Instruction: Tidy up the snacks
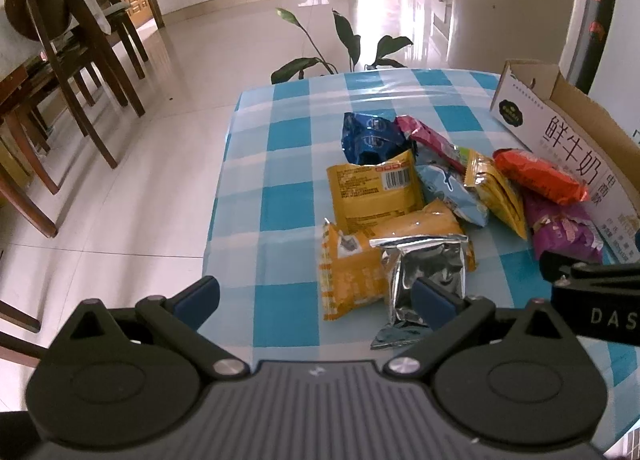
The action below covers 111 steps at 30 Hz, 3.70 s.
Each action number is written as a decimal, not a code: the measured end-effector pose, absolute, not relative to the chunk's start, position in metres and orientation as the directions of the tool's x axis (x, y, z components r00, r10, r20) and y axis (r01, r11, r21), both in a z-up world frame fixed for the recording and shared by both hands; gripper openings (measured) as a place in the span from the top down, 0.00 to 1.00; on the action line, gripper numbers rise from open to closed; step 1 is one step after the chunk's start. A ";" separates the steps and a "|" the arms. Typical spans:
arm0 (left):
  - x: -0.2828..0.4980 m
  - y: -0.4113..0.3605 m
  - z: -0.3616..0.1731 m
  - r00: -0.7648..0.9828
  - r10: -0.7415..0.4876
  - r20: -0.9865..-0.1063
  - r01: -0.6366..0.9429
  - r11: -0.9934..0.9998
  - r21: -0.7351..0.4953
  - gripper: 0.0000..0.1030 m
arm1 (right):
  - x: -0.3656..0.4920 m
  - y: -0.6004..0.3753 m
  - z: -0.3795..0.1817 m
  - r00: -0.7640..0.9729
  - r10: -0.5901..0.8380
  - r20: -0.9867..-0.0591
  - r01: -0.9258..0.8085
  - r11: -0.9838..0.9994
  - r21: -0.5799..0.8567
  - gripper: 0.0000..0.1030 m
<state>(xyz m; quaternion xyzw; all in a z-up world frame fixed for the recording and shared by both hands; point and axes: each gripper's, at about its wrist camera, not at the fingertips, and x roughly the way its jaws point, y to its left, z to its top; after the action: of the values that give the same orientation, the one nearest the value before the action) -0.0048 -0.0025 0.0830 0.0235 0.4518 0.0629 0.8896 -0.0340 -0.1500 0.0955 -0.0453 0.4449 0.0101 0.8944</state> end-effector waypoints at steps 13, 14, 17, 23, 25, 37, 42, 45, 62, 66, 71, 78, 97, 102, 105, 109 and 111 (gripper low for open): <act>-0.006 -0.004 0.082 0.586 0.158 -0.795 -0.093 0.987 0.127 0.02 | -0.034 -0.150 0.094 0.604 -0.013 -0.797 -0.064 0.996 -0.065 0.00; -0.006 -0.004 0.082 0.586 0.158 -0.795 -0.094 0.987 0.127 0.02 | -0.034 -0.150 0.094 0.604 -0.012 -0.797 -0.064 0.996 -0.063 0.00; -0.005 -0.005 0.082 0.584 0.164 -0.795 -0.091 0.987 0.136 0.02 | -0.034 -0.149 0.094 0.603 -0.012 -0.798 -0.065 0.996 -0.064 0.00; -0.006 -0.005 0.083 0.587 0.149 -0.796 -0.085 0.989 0.122 0.02 | -0.034 -0.152 0.093 0.602 -0.003 -0.799 -0.065 0.996 -0.053 0.00; -0.006 -0.005 0.083 0.588 0.135 -0.797 -0.077 0.991 0.111 0.02 | -0.034 -0.154 0.093 0.603 0.005 -0.798 -0.070 0.996 -0.047 0.00; -0.006 -0.002 0.083 0.596 0.071 -0.800 -0.052 0.997 0.050 0.06 | -0.041 -0.177 0.096 0.614 0.032 -0.789 -0.045 0.999 0.006 0.00; -0.005 0.003 0.084 0.601 0.071 -0.796 -0.062 0.997 0.042 0.06 | -0.044 -0.190 0.097 0.619 0.037 -0.785 -0.035 0.999 0.020 0.00; -0.001 0.011 0.088 0.601 0.043 -0.798 -0.051 0.999 0.016 0.06 | -0.046 -0.201 0.104 0.634 0.063 -0.771 -0.031 0.998 0.056 0.00; 0.023 -0.016 0.062 0.541 -0.092 -0.836 0.050 0.996 -0.077 0.06 | 0.014 -0.212 0.111 0.659 0.204 -0.724 -0.235 0.970 0.059 0.10; 0.026 -0.035 0.050 0.532 -0.070 -0.844 0.057 0.997 -0.047 0.06 | 0.035 -0.214 0.101 0.633 0.235 -0.738 -0.243 0.965 0.100 0.18; 0.027 -0.037 0.041 0.525 0.004 -0.851 0.022 1.000 0.018 0.06 | 0.055 -0.208 0.090 0.618 0.247 -0.746 -0.232 0.964 0.128 0.20; 0.028 -0.015 0.042 0.520 0.014 -0.854 -0.024 1.000 0.002 0.05 | 0.070 -0.196 0.067 0.558 0.229 -0.798 -0.221 0.967 0.123 0.18; 0.023 0.013 0.043 0.524 -0.054 -0.850 -0.041 0.995 -0.088 0.06 | 0.060 -0.214 0.082 0.557 0.265 -0.787 -0.190 0.963 0.190 0.09; 0.024 0.004 0.045 0.533 -0.058 -0.844 -0.023 0.996 -0.083 0.06 | 0.074 -0.208 0.068 0.557 0.159 -0.815 -0.124 0.986 0.108 0.09; 0.023 -0.002 0.046 0.539 -0.050 -0.841 -0.011 0.998 -0.066 0.06 | 0.081 -0.210 0.061 0.523 0.144 -0.840 -0.087 0.990 0.115 0.09; 0.023 -0.004 0.043 0.526 -0.045 -0.849 -0.005 0.998 -0.056 0.06 | 0.084 -0.204 0.051 0.499 0.131 -0.857 -0.078 0.991 0.106 0.10; 0.024 -0.003 0.040 0.517 -0.044 -0.855 -0.006 0.998 -0.055 0.06 | 0.084 -0.200 0.047 0.493 0.117 -0.862 -0.083 0.993 0.087 0.16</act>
<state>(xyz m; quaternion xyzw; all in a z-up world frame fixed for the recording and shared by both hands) 0.0239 -0.0032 0.0404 -0.0256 0.4912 -0.0108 0.8706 0.0835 -0.2003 0.0475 0.0169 0.5002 0.0580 0.8638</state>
